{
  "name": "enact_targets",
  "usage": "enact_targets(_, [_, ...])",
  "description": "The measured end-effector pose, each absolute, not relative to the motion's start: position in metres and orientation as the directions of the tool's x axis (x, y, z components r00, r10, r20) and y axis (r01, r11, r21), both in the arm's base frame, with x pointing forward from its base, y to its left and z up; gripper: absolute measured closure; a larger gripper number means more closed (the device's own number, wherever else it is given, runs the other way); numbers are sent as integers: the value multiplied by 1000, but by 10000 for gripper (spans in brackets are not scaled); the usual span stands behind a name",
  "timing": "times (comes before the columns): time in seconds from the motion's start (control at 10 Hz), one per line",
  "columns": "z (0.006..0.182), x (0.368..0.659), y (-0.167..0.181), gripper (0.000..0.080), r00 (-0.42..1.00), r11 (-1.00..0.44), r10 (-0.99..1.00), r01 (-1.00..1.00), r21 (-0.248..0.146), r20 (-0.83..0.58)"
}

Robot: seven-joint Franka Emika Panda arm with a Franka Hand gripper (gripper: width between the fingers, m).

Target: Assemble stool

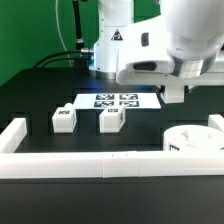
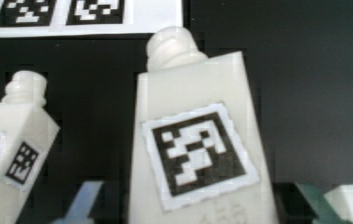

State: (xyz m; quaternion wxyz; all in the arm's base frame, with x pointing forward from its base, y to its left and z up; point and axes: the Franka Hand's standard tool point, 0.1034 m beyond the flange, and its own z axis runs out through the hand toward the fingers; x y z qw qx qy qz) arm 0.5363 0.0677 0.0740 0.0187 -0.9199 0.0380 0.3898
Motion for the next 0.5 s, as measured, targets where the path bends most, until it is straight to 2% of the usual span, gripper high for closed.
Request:
enact_targets(0.2, [74,537,68,474,694,-996,-55,-85,-5,-717])
enact_targets(0.3, [80,549,72,474,729,-996,-61,-91,-9,-682])
enact_targets(0.5, [129,588,77,474,832,-993,-66,-110,-48,-550])
